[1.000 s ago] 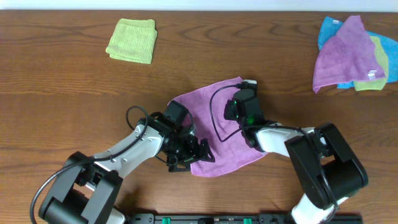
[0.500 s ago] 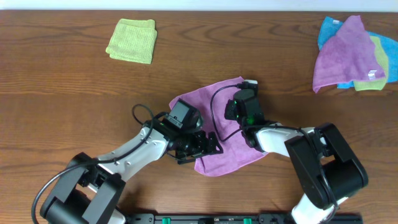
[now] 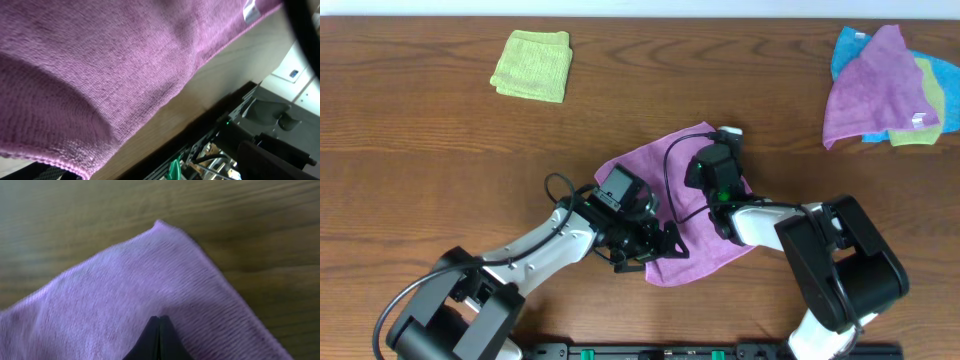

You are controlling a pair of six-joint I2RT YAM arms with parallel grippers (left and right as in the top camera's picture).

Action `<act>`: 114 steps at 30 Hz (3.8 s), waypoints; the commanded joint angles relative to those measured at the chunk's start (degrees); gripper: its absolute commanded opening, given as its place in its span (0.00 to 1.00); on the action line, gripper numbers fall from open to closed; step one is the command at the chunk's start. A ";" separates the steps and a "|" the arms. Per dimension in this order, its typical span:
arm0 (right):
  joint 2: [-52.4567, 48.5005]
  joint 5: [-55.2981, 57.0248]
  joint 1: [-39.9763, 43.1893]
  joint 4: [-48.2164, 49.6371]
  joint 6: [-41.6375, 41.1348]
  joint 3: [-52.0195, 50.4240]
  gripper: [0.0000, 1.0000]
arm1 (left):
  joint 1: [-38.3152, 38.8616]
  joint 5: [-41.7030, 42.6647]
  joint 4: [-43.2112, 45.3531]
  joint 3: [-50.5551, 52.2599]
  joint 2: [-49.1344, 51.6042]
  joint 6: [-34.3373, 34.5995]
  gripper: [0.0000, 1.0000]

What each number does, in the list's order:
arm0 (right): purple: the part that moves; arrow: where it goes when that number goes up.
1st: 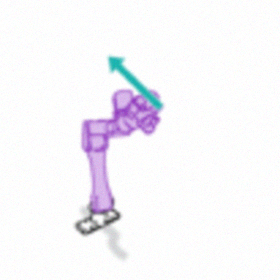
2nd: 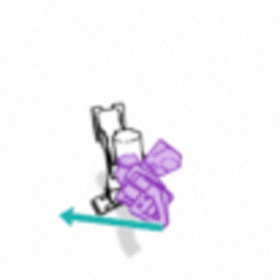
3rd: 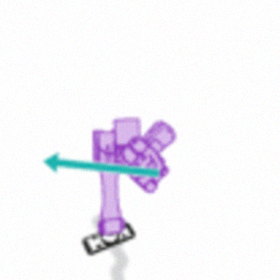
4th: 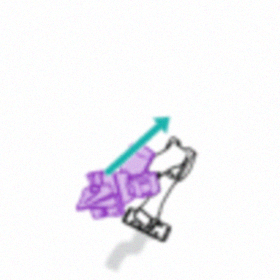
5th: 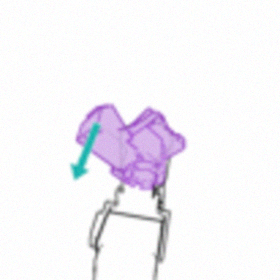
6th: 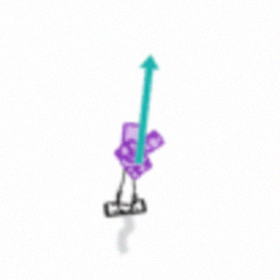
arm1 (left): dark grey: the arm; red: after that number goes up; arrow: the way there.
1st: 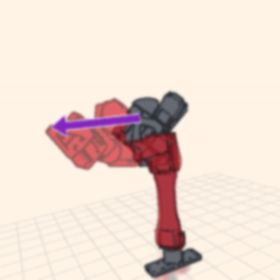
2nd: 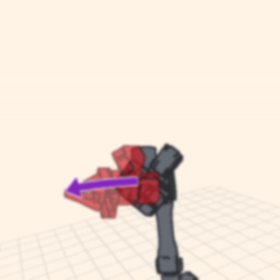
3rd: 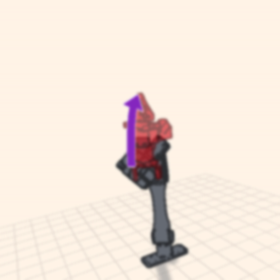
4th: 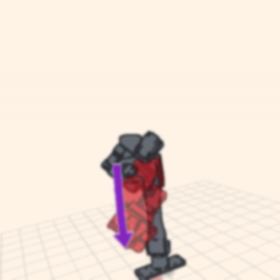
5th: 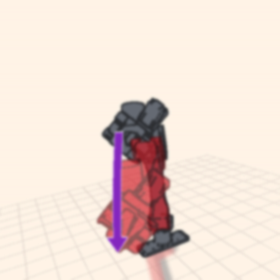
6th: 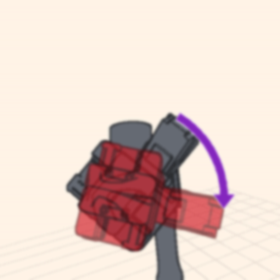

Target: Fold the cloth

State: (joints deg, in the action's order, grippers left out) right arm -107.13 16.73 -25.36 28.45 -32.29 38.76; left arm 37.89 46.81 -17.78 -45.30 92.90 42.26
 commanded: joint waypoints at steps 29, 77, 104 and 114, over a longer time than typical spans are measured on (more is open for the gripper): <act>-0.87 11.74 4.00 6.99 2.58 1.79 0.02 | 3.08 -0.09 -0.94 0.26 4.59 -3.98 0.95; 4.07 -4.33 6.40 -9.18 7.78 4.74 0.01 | -13.44 -16.85 -5.29 -16.15 11.04 -10.54 0.95; 18.47 -13.94 7.15 -45.16 7.28 4.72 0.02 | -13.09 -31.76 0.66 -16.15 13.88 -9.42 0.95; 18.36 -12.48 6.97 -47.50 7.30 4.61 0.01 | -13.07 -29.40 -1.22 -16.15 18.71 -8.31 0.40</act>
State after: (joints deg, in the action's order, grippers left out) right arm -88.68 3.42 -17.98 -18.44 -25.17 43.33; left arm 24.53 16.62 -18.11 -62.15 108.03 33.47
